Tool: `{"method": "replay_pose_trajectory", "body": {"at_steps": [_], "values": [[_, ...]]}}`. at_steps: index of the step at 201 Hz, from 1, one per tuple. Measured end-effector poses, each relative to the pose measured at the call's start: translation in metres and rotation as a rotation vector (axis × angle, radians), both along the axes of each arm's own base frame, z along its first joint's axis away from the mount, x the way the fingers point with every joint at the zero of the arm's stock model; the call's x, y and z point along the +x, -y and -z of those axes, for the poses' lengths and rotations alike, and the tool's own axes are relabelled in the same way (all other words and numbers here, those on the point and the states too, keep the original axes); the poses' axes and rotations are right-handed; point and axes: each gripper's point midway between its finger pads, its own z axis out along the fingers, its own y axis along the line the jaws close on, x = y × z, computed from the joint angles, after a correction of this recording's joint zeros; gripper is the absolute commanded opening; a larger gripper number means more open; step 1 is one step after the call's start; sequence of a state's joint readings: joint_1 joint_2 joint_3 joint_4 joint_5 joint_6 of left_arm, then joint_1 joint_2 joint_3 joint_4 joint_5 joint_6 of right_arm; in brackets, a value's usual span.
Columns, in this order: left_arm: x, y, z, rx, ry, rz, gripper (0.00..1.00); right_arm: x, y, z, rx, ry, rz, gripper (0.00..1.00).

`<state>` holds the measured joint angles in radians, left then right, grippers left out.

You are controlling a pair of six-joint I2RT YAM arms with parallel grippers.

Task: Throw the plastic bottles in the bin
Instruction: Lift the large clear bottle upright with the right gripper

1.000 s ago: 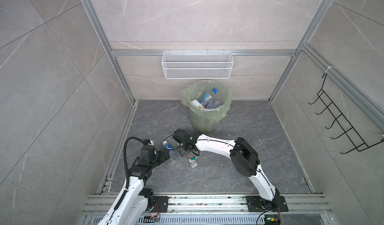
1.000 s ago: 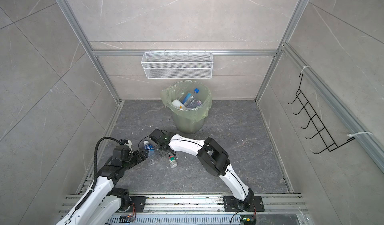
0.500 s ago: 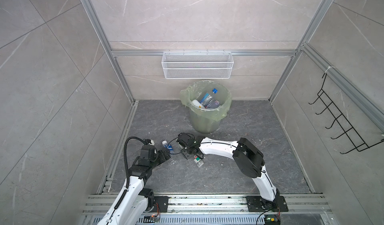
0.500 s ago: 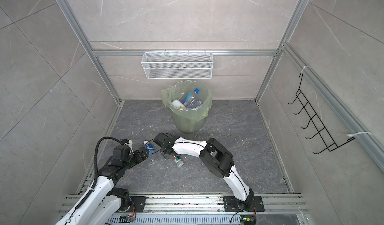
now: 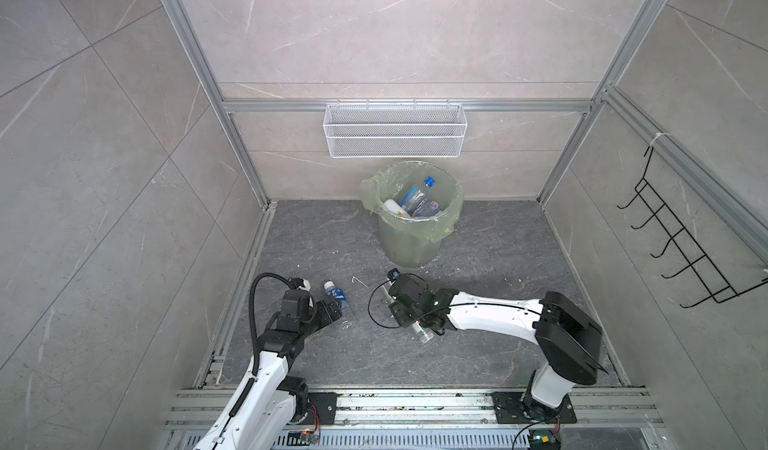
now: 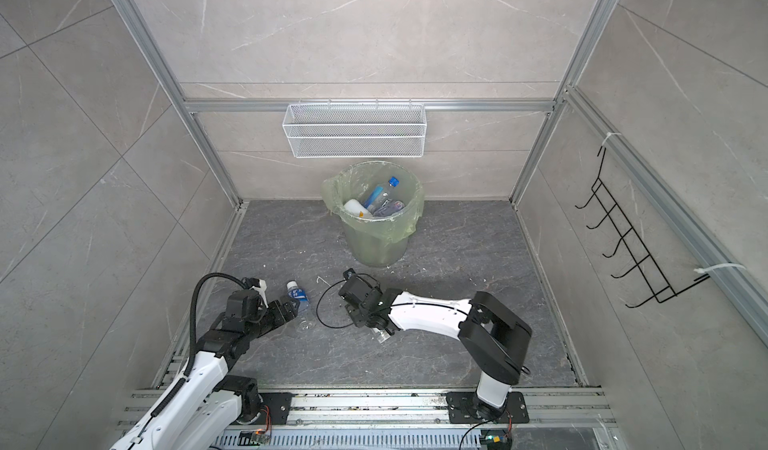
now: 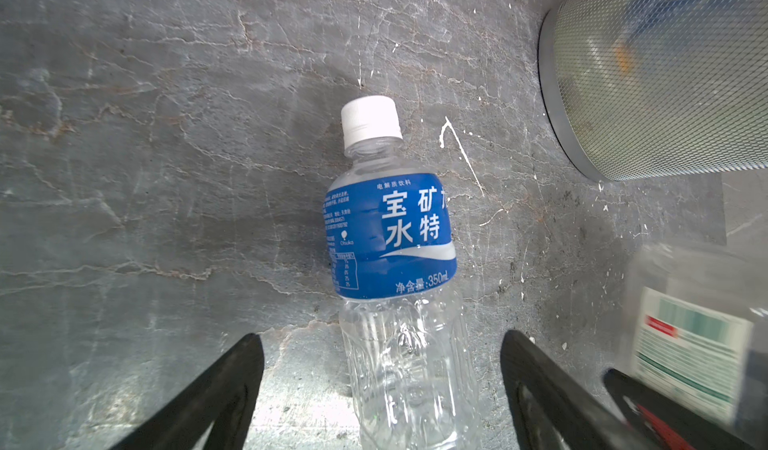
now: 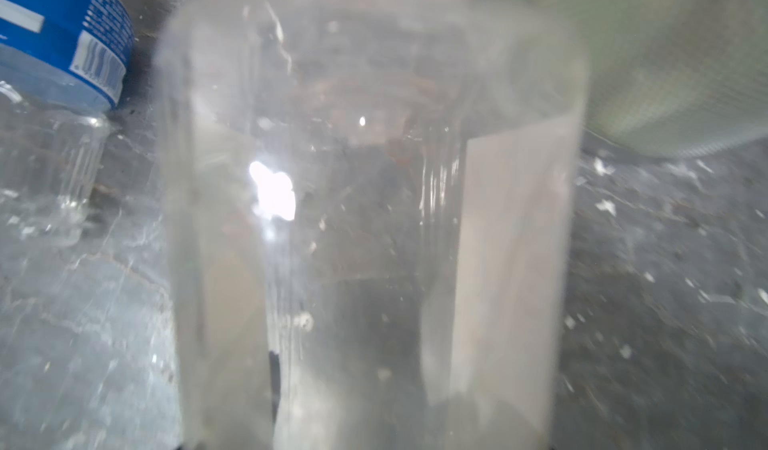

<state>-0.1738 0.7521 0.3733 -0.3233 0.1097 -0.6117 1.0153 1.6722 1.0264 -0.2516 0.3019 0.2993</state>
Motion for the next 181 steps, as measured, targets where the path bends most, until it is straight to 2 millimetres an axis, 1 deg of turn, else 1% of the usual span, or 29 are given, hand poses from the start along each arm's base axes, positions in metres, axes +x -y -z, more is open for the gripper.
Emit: {"method": "replay_pose_trajectory", "body": {"at_steps": [67,93,124,137,162,181], "values": [[0.005,0.006,0.003,-0.016,-0.008,0.024,0.91,-0.022,0.059,-0.034,0.130,0.130,0.080,0.64],[0.005,0.008,0.005,-0.014,-0.014,0.035,0.91,-0.027,0.076,-0.050,0.193,0.184,0.105,0.63],[0.008,0.011,0.004,-0.011,-0.015,0.043,0.91,-0.030,0.089,-0.072,0.269,0.248,0.130,0.62],[0.010,0.011,0.003,-0.011,-0.015,0.044,0.91,-0.031,0.095,-0.084,0.300,0.275,0.140,0.61],[0.012,0.012,0.002,-0.011,-0.015,0.045,0.91,-0.032,0.103,-0.113,0.361,0.326,0.156,0.62],[0.013,0.012,0.000,-0.011,-0.012,0.045,0.91,-0.031,0.107,-0.143,0.396,0.364,0.168,0.62]]}}
